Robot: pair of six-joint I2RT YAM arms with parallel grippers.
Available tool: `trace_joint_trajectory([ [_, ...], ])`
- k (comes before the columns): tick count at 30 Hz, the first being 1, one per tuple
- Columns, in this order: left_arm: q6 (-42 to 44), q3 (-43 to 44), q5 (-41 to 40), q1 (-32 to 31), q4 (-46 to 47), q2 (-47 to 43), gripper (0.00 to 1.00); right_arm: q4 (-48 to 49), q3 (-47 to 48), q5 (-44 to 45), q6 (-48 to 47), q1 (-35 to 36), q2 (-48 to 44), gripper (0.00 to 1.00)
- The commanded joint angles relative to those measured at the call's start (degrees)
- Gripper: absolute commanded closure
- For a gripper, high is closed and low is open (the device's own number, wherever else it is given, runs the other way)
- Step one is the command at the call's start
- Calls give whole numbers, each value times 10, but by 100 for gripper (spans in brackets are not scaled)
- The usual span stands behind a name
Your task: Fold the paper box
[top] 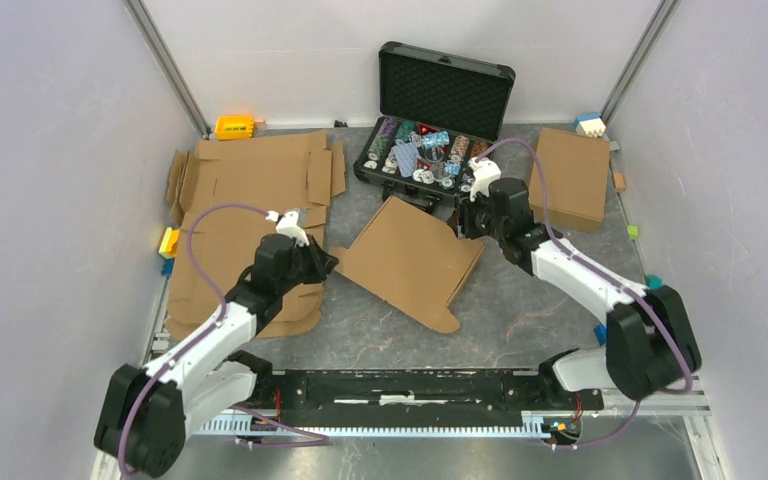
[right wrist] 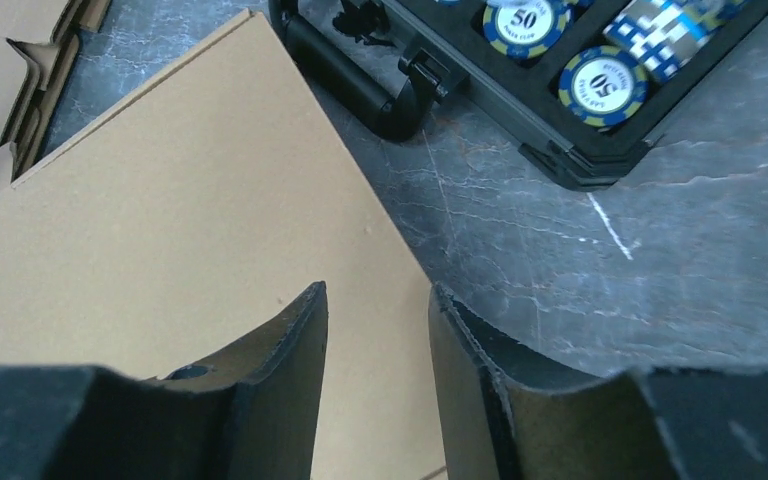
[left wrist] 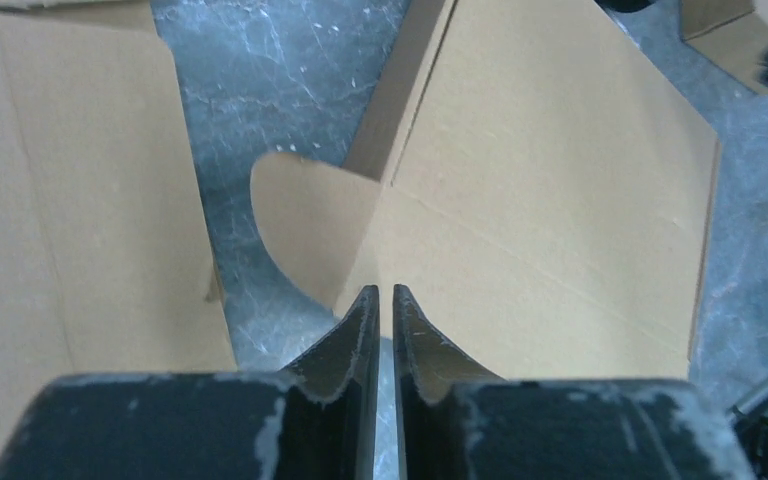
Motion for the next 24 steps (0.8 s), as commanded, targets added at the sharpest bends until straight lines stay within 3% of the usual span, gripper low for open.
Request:
trace_joint_trajectory([
  [1,-30,-45,29,2,22,-80,81,109,-2,-132,41,-47,57,53],
  [6,-47,-91,38,1,22,-157,69,131,30,-172,43,-71,127,50],
  [11,-55,-119,49,2,28,-179,65,142,37,-223,43,-80,176,49],
  [14,-48,-139,111,1,75,-165,64,132,28,-211,42,-80,187,51],
  [18,-48,-143,160,2,87,-151,63,121,-3,-218,44,-88,177,62],
  [24,-93,-169,177,2,93,-176,63,147,-129,-221,73,-90,78,68],
])
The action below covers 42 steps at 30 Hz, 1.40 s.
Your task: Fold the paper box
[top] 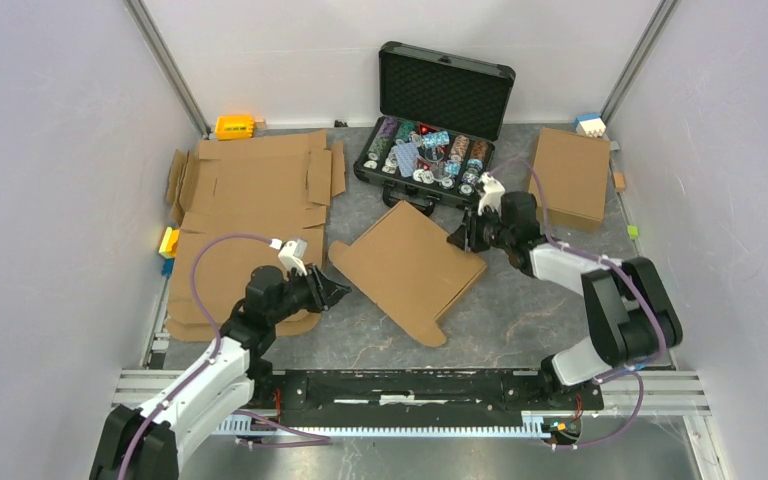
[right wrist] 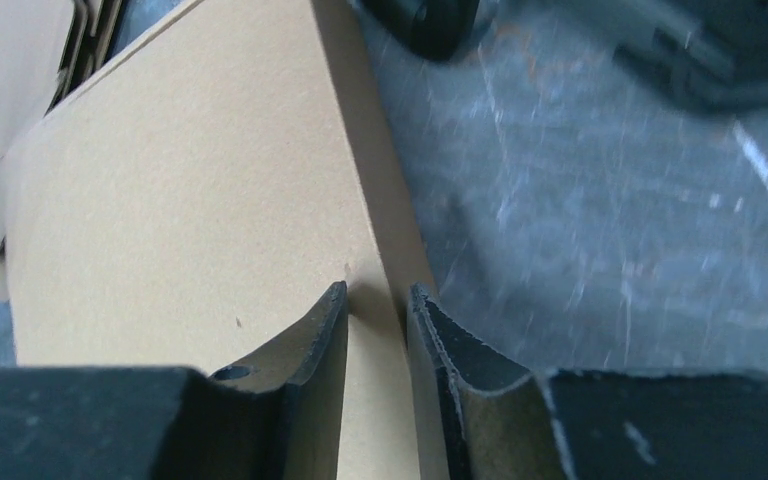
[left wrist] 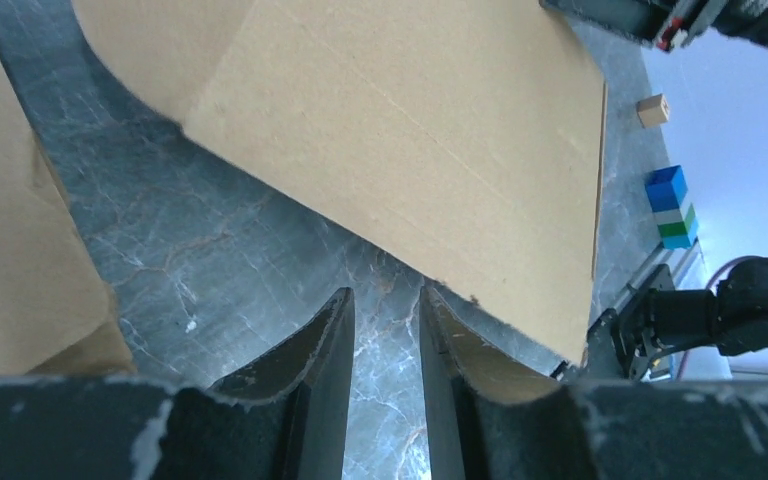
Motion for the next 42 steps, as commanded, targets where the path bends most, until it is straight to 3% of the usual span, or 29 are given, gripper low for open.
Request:
trace_joint_trajectory([
  [1,-50,-22,34,1,31,-26,63,9,-95,-14,24,-1,-75,70],
  [5,-59,-32,14,2,8,-44,62,13,-136,-44,33,-1,-104,71],
  [8,-79,-40,2,1,7,-43,63,-8,-142,-6,21,-2,-114,74],
  [10,-96,-51,4,2,27,-37,63,-13,-136,-11,27,-15,-96,83],
  [13,-118,-64,11,1,51,-25,64,8,-130,-94,48,-56,-42,94],
  [25,-145,-83,-31,2,34,-19,68,6,-137,-71,33,-75,-13,92],
  [30,-125,-64,-46,1,38,32,68,2,-138,-46,27,-86,-11,93],
  [35,-134,-55,-36,-11,125,118,70,-3,-137,-32,19,-86,-16,93],
  [42,-143,12,-88,-110,265,287,71,15,-141,-62,16,-85,-22,92],
])
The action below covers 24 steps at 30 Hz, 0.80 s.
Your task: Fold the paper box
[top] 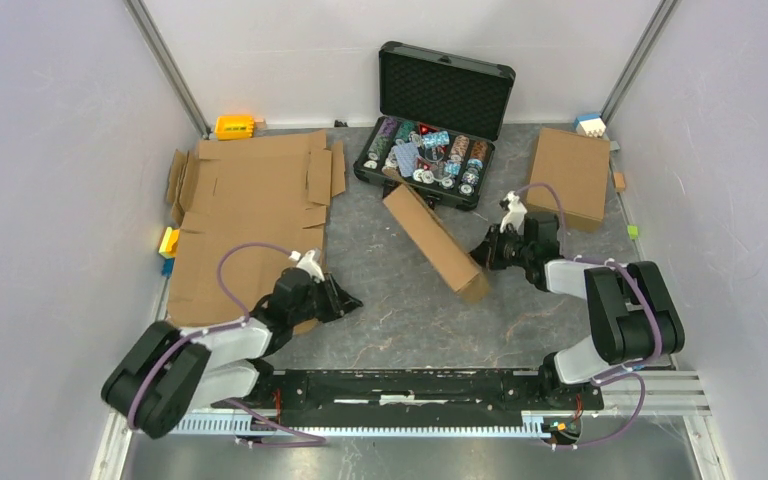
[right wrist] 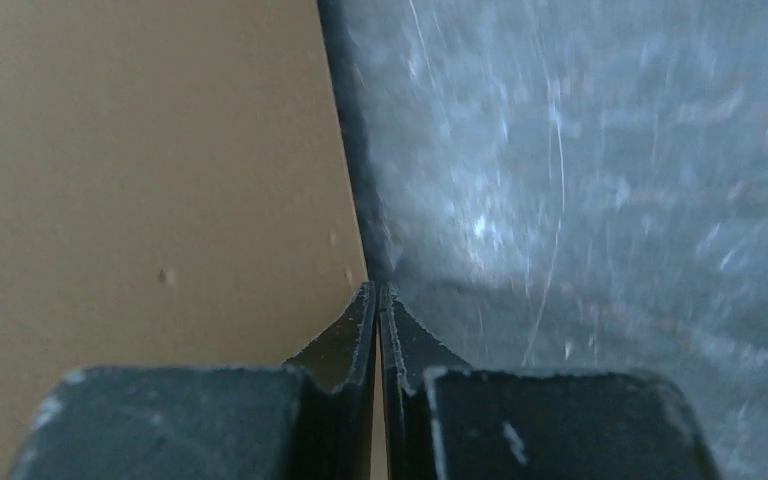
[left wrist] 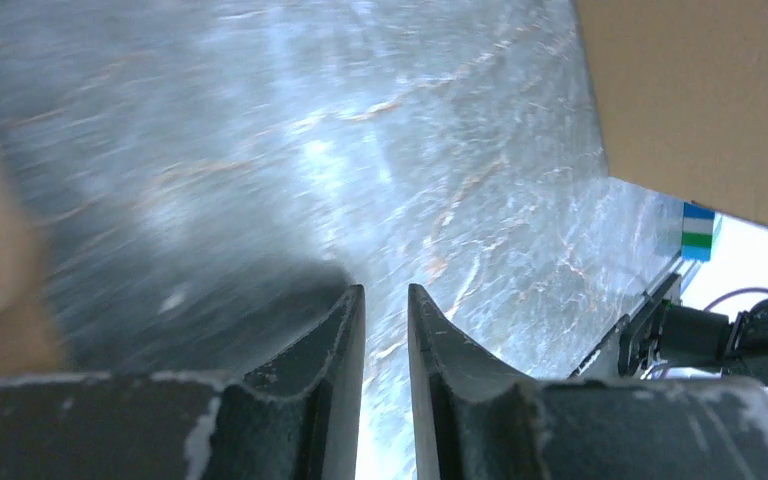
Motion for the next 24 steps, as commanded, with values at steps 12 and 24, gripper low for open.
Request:
trace_joint_trajectory([
  [12,-2,204,-34,-132,181,196,73,-105,-3,46,-65,48,-47,83],
  [24,34,301,51,-133,144,236,71,-148,84,110,-72,65,8,79],
])
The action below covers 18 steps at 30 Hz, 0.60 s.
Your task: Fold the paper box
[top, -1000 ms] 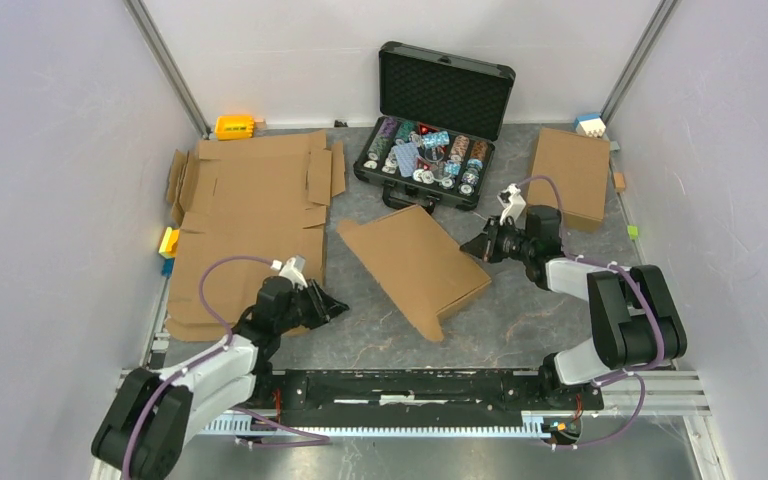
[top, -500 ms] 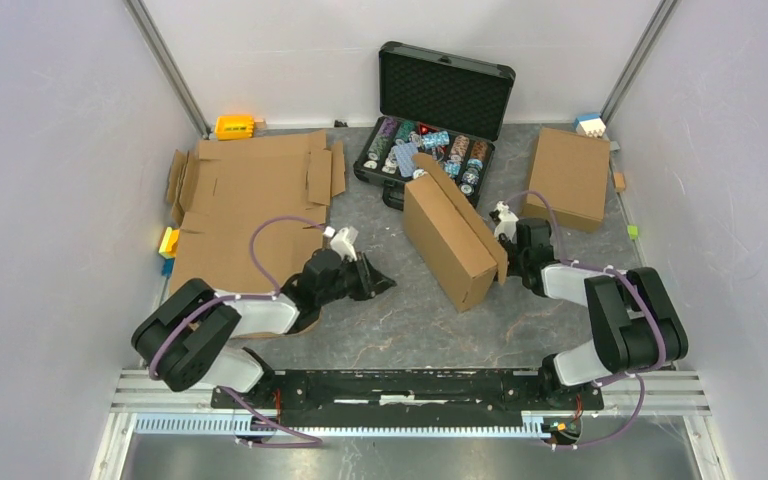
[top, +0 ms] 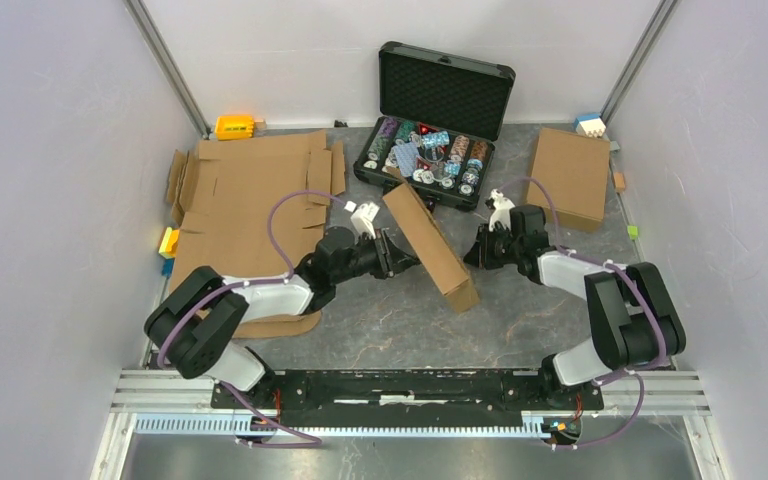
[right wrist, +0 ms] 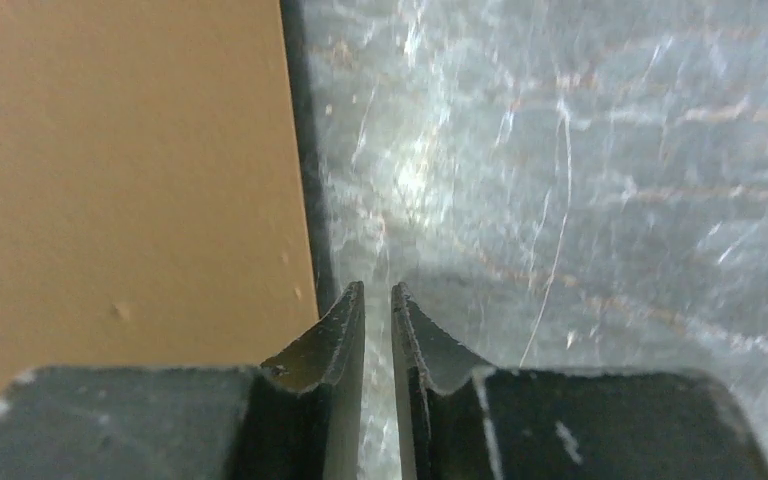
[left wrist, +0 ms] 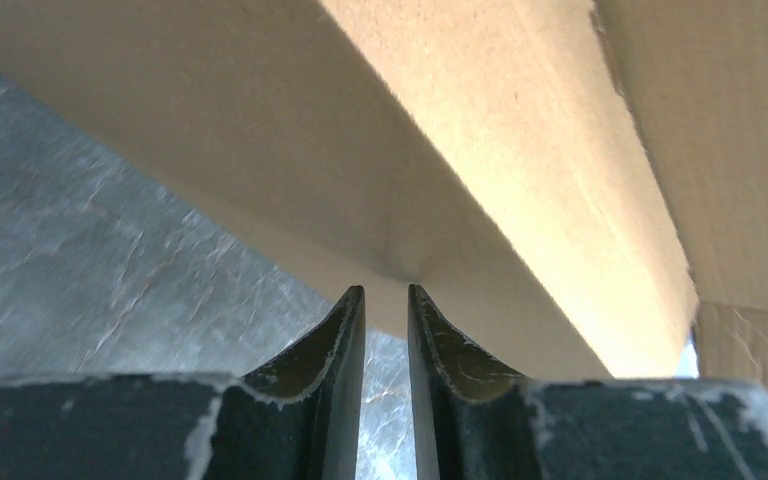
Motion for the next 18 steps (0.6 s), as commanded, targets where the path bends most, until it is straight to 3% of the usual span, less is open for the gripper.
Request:
trace_joint_trajectory([
  [1,34,70,43,-3,-14,32,71,-19,64,31,-22,31,33,79],
  [9,35,81,65,-19,-49,19,72,-52,81,44,-55,108,31,81],
  [18,47,6,74,-57,-120,-84,72,-97,47,41,-77,148,-37,81],
])
